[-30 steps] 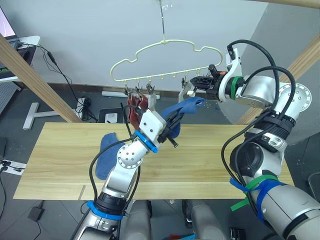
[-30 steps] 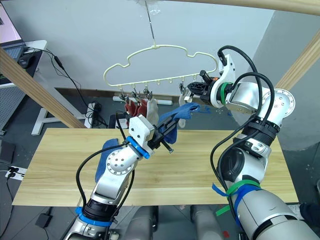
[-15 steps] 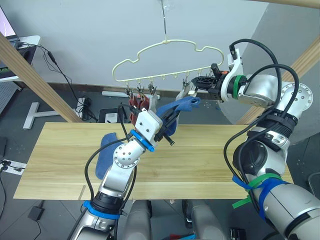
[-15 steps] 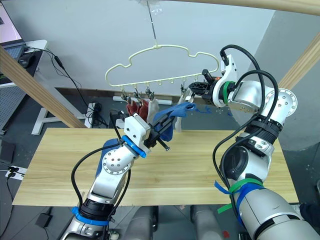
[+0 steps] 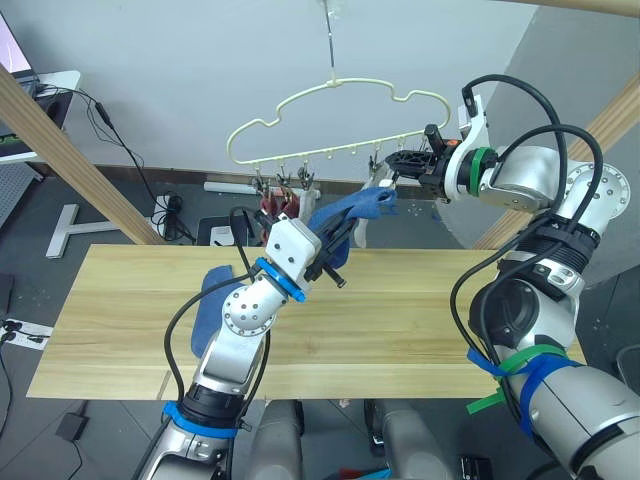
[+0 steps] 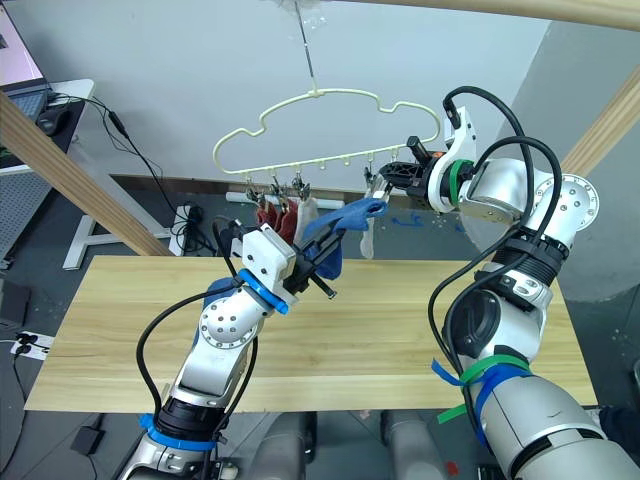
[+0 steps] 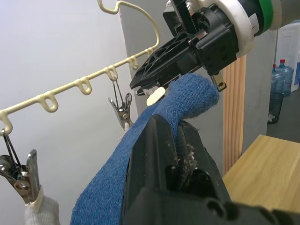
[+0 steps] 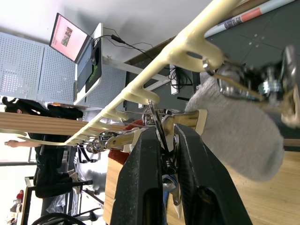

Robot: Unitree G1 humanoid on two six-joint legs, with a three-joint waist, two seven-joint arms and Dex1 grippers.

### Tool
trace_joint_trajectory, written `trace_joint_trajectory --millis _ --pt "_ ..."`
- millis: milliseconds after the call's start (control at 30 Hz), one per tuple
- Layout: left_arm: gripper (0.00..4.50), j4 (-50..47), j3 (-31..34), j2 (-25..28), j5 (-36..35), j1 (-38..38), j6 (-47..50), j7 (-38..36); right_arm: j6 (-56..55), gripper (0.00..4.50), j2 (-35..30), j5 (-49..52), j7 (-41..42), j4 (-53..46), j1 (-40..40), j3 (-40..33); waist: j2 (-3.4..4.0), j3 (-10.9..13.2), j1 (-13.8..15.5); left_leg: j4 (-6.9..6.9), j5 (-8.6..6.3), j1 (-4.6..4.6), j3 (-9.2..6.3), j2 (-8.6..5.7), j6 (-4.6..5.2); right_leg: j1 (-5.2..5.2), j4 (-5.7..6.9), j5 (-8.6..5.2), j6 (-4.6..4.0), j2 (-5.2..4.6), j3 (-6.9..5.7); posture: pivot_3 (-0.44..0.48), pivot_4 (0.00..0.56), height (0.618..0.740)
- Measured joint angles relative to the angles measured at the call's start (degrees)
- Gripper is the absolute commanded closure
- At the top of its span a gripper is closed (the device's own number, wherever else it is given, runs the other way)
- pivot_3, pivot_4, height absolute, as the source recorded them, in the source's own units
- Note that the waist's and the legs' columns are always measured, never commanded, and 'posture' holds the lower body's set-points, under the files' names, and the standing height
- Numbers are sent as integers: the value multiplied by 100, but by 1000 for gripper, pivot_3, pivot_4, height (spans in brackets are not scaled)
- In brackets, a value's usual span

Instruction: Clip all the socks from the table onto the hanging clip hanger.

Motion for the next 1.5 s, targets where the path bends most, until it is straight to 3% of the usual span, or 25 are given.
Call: trace_joint_trajectory --millis 1167,1200,1233,1500 --pt "4463 166 1 -43 334 -222 -208 346 0 4373 83 574 -742 194 -90 -148 0 0 -2 -6 -6 -8 6 1 11 0 -27 5 8 0 3 -132 290 740" --pt "4500 168 0 -43 334 -222 -209 345 0 3663 83 588 -742 209 -90 -155 0 0 -2 -6 -7 -8 6 2 11 0 -27 5 8 0 3 -129 292 740" --pt "4500 168 -1 -43 334 -222 -209 342 0 3457 83 602 -759 228 -90 -172 0 0 -2 -6 -7 -8 7 2 11 0 -27 5 8 0 3 -129 292 740" --pt "4500 277 -137 -104 247 -354 -209 134 -1 504 -286 888 -453 354 -27 -78 7 5 -17 -12 -9 -17 12 2 14 -7 -40 6 8 0 6 -160 287 740"
